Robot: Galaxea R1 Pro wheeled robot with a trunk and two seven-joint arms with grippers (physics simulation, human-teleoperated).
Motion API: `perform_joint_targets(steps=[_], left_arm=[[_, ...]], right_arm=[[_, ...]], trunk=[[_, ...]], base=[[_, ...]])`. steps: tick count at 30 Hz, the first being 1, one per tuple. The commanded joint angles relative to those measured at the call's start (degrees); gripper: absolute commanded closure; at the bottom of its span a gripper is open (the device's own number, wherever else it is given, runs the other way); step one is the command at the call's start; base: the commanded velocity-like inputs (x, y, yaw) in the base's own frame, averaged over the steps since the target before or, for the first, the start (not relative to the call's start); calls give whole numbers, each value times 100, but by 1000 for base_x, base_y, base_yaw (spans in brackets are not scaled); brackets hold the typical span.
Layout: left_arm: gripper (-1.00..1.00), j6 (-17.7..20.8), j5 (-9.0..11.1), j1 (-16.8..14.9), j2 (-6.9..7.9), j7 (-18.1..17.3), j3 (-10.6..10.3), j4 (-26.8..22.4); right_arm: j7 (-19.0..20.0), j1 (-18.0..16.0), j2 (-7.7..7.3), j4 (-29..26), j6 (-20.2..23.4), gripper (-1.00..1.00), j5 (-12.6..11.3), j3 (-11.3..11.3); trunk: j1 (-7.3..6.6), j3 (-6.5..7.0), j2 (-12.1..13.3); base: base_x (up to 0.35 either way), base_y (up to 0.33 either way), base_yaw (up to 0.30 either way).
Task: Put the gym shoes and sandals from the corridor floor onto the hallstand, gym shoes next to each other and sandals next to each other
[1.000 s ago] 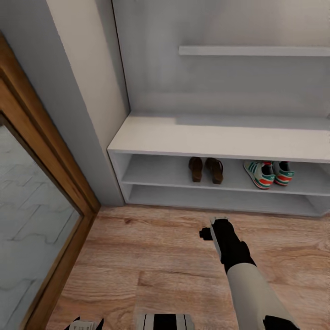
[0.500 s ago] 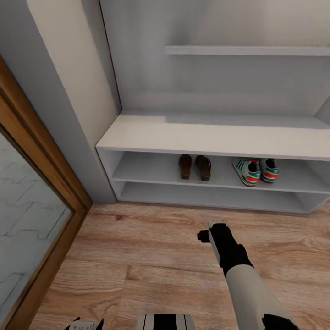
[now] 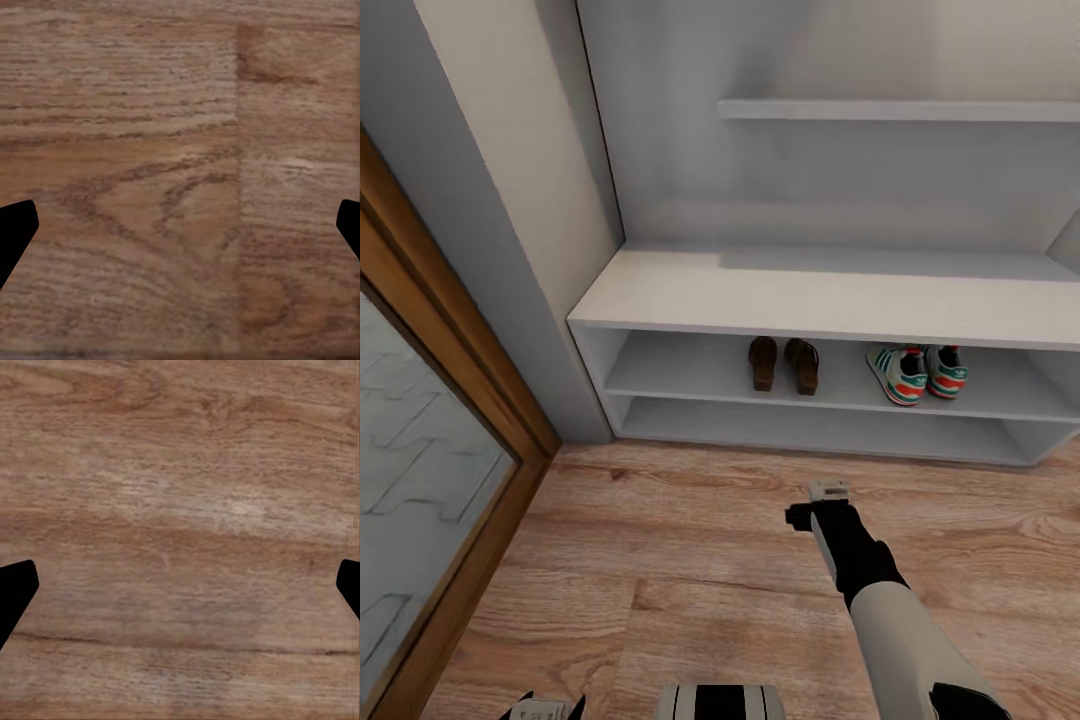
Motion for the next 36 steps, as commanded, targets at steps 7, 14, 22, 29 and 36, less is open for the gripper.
perform_joint_targets(steps=[7,14,22,29,36], left_arm=[[-100,-25,-33,-4,23,-36,97,3],[-100,-21,-18,-4,42,-35,104,3],[-100,-17,-24,-4,53,-35,279,3],[-100,-17,-25,-4,68,-35,306,3],[-100,-21,-34,-4,67,-42,629,11]], right_arm=[[-6,50,6,684,-921,-100,11,-19],[-3,51,-37,1616,-2040,-100,22,-13],[3,51,-63,2184,-2779,-100,35,-10],[21,51,-412,2756,-3664,-100,53,3],[47,336,-1165,3609,-5068,-100,44,7]], trunk=[[-4,18,0],[-22,173,9],[-42,350,20],[-64,505,36],[-218,630,317]], base=[[0,0,0],[0,0,0],[0,0,0],[0,0,0],[0,0,0]])
